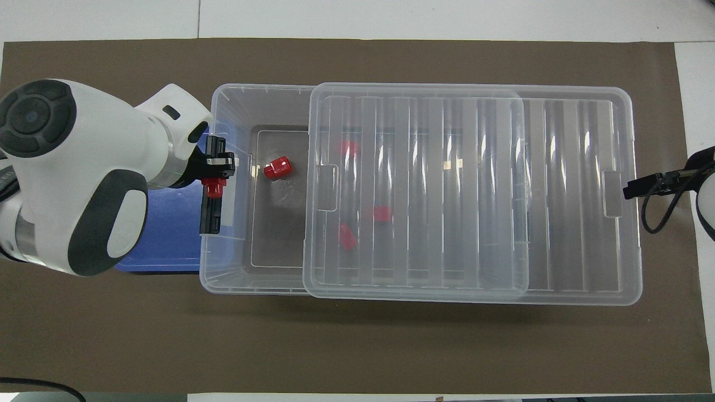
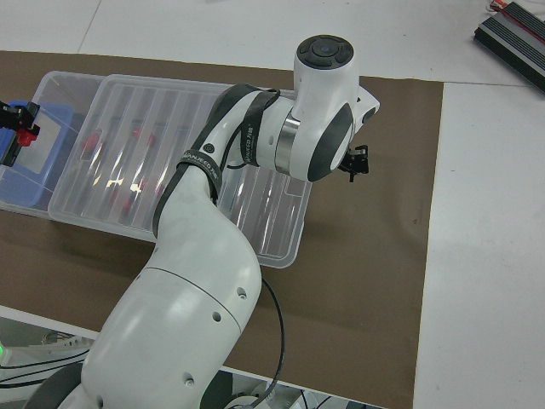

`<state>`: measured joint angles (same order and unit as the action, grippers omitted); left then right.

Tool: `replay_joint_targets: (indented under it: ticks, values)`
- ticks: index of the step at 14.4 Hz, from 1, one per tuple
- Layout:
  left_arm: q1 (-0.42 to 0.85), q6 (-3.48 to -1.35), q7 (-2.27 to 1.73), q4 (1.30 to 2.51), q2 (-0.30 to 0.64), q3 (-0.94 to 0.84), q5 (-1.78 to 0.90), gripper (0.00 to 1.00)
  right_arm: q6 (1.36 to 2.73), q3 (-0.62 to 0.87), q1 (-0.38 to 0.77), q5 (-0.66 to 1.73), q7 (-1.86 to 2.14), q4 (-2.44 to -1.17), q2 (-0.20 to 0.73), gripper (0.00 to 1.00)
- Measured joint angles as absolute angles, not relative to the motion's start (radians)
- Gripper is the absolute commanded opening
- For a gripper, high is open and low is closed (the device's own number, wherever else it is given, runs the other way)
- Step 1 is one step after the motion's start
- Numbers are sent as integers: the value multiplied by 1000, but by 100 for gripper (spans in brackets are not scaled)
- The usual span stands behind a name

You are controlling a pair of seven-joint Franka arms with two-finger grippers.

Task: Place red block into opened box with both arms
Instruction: 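Carry the red block with the left gripper over the box opening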

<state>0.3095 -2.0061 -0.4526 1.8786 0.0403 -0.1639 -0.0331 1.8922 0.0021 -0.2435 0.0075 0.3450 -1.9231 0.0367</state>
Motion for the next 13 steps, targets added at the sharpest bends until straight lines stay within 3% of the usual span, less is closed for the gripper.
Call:
replay_joint_targets:
  ticks: [7,13]
  values:
    - [375,-2176,-486,2014,84,-164,-33,0,1884,3,-246,6,347,-1913,38,100]
    - [400,-2249,-510,2069,123,-163,-33,0,1794,15,-239,6,347,-1804,51,100]
